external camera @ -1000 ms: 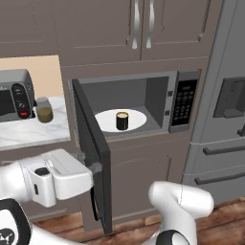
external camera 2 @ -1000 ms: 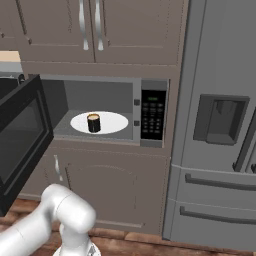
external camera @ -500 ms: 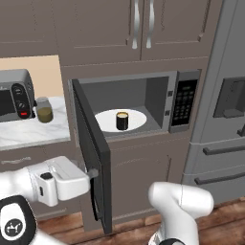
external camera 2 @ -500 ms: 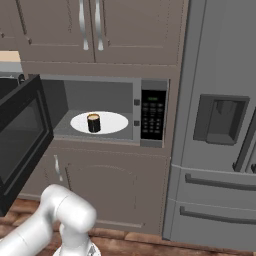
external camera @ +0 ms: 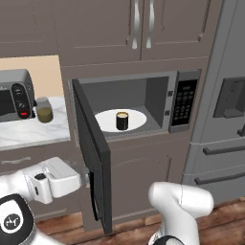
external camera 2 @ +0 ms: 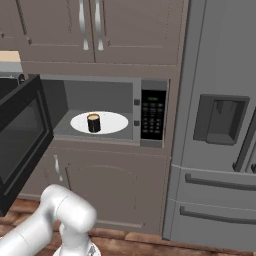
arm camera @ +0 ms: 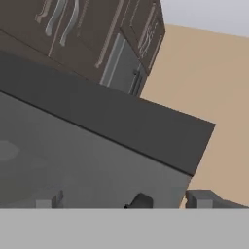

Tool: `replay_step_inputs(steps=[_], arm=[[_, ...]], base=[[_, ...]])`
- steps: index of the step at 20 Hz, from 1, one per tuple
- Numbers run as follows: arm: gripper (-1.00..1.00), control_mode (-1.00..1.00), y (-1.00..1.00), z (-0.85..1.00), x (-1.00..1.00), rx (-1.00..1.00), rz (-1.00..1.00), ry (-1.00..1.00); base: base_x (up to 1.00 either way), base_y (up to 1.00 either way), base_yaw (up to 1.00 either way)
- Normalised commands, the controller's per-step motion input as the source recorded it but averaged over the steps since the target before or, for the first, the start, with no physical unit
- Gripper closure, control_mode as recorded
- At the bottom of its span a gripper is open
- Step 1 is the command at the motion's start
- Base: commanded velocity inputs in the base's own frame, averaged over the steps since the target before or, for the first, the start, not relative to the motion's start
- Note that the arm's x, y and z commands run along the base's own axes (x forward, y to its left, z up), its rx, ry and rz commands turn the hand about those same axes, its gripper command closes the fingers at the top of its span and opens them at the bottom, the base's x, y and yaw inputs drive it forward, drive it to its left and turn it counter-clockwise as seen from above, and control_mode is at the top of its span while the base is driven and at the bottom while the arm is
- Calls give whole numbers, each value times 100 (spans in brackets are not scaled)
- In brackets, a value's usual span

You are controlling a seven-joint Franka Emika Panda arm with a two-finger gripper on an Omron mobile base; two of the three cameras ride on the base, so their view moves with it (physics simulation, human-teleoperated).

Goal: Pick the mug from the counter and place it inside the microwave. Then close the microwave.

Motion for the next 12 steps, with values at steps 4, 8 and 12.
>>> replay_step_inputs(steps=[4, 8, 12], arm=[[-100, -100, 32, -20, 28, -5, 0, 0], [-100, -100, 20, -21, 19, -2, 0, 0], [-100, -100, 8, -23, 3, 0, 0, -1]], base=[[0, 0, 0], [0, 0, 0], [0, 0, 0]])
